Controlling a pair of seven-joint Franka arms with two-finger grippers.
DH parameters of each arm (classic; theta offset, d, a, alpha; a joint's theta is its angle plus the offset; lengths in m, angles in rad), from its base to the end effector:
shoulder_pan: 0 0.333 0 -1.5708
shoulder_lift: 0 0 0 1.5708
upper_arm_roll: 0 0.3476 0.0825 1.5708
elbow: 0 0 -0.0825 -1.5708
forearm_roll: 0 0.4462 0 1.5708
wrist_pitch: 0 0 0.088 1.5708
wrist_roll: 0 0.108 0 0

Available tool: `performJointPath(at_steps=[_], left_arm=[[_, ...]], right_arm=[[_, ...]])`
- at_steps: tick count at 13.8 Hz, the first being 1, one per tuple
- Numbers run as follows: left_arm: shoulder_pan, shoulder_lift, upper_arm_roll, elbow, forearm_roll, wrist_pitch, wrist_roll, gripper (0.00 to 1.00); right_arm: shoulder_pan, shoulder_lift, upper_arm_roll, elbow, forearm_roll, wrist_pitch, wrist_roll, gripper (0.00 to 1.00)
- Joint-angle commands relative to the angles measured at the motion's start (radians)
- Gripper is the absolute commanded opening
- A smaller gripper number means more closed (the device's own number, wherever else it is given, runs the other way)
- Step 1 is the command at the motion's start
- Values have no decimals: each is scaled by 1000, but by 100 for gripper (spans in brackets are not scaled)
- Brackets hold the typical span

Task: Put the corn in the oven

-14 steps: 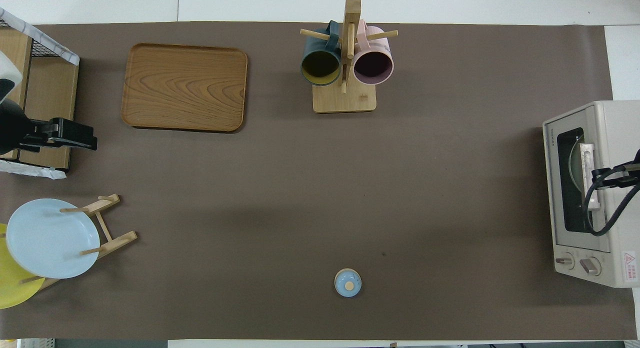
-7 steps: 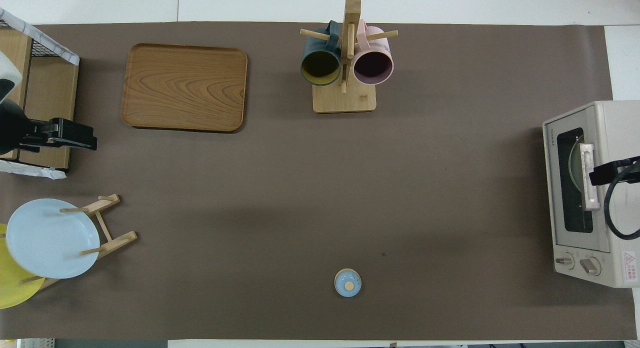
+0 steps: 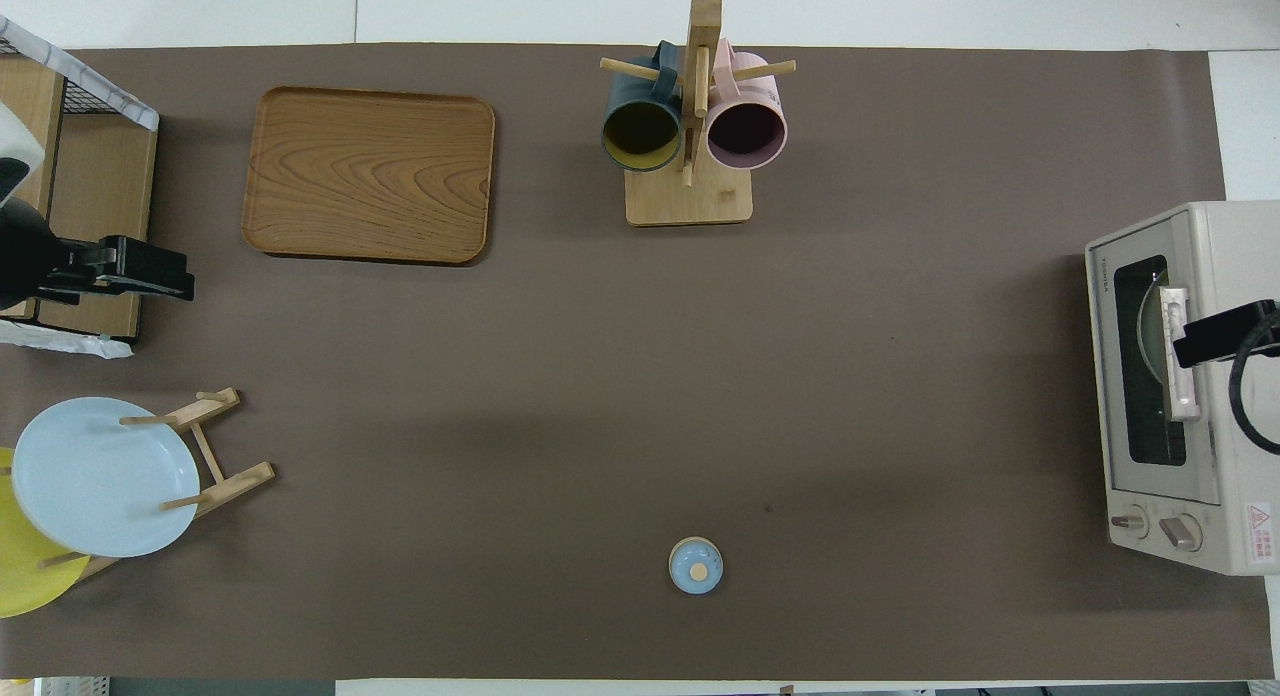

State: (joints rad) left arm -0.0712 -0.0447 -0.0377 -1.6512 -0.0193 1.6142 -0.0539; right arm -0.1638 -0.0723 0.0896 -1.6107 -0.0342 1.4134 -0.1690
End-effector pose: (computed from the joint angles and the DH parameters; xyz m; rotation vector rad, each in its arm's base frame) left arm 0.6007 -0.0682 0.6431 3.1223 -0.0846 0.0097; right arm 0.5727 -0.0447 0.6644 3.1069 0.1413 -0.2013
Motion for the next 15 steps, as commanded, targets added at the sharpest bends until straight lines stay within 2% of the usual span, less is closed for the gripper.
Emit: performJointPath(at_steps=[1, 2, 5, 15], left_arm=[[10, -15, -7, -9, 21, 0, 3, 100], [10, -15, -7, -10, 21, 0, 3, 100], [10, -15, -7, -9, 21, 0, 3, 100], [10, -15, -7, -9, 21, 0, 3, 100]], right_arm=[[93, 31, -66, 51, 8, -30, 17, 100], [128, 29, -106, 51, 8, -30, 17, 100], [145, 6, -134, 20, 8, -30, 17, 100], [159, 9, -136, 25, 10, 9, 75, 100]])
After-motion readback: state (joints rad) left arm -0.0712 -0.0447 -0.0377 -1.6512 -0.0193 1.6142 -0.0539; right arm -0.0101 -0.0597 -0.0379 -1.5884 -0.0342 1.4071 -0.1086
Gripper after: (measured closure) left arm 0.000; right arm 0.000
